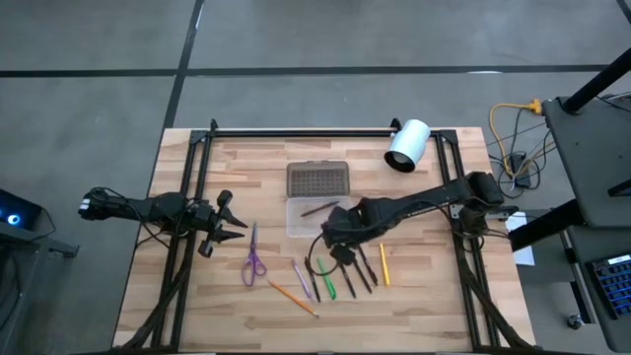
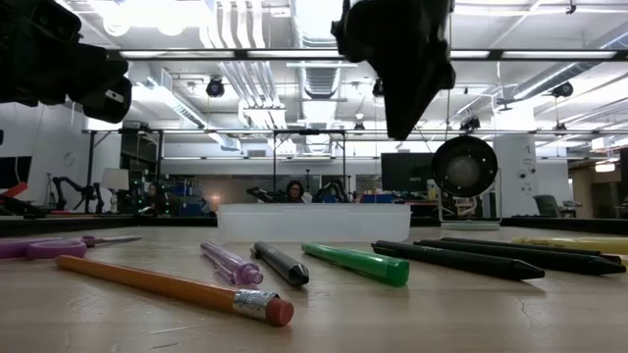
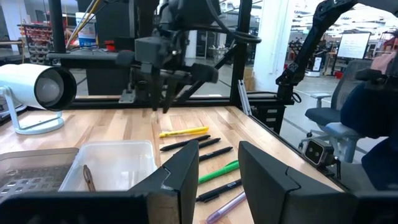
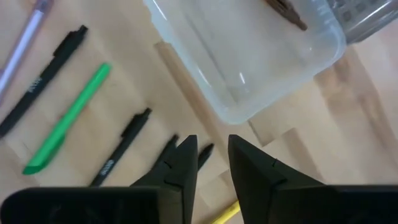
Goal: Pick & place school supplies into a supply box
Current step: Put the yellow pen into the supply box
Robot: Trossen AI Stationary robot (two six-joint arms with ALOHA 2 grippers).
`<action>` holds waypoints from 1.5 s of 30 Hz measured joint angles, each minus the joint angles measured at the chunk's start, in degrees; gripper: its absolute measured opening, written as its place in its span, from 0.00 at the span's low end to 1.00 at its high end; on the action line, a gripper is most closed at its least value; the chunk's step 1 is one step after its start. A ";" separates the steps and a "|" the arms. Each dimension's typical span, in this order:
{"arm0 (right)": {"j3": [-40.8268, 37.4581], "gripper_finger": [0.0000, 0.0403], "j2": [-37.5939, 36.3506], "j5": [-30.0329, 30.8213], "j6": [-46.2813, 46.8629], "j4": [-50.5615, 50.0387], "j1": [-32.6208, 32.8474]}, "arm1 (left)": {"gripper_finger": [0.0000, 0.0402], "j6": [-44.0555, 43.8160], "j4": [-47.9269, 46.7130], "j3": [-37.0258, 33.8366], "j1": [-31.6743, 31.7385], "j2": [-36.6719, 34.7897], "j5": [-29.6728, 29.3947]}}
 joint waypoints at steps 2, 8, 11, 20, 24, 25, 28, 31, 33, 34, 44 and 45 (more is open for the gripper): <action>0.00 0.21 -0.04 -0.19 1.86 0.00 0.63 | 0.25 0.02 -0.02 0.01 0.00 0.00 0.00; -0.02 0.20 0.26 -1.57 7.43 0.12 1.02 | 0.25 0.02 0.00 0.00 -0.02 0.00 -0.02; -0.02 0.19 0.28 -1.55 10.52 0.14 0.97 | 0.25 0.00 -0.02 0.00 -0.02 0.00 0.00; -0.04 0.17 0.28 -1.51 16.17 0.15 1.08 | 0.25 0.01 0.00 0.00 -0.01 0.00 -0.02; -0.06 0.17 0.28 -1.11 18.45 0.15 1.45 | 0.25 0.00 0.00 0.01 -0.02 0.00 -0.02; -0.08 0.17 0.28 -1.09 18.62 0.14 1.50 | 0.25 0.00 0.00 0.00 0.00 0.00 -0.02; -0.14 0.17 0.28 -1.09 18.72 0.00 1.50 | 0.25 0.02 0.00 0.02 0.00 0.00 -0.02; -0.17 0.17 0.28 -1.18 18.71 0.00 1.54 | 0.25 0.01 -0.02 0.00 -0.02 0.00 -0.01; -0.17 0.17 0.28 -1.31 18.95 0.00 1.56 | 0.25 0.01 0.00 0.01 -0.02 0.00 -0.02; -0.17 0.17 0.28 -1.33 19.46 -0.04 1.58 | 0.25 0.01 0.00 0.01 -0.02 0.00 -0.02; -3.48 0.17 0.25 -2.46 29.21 -3.42 1.58 | 0.25 0.02 -0.02 0.00 -0.02 0.00 -0.02; -4.10 0.17 0.24 -3.36 30.23 -3.43 1.58 | 0.25 0.01 0.00 0.01 -0.01 0.00 -0.01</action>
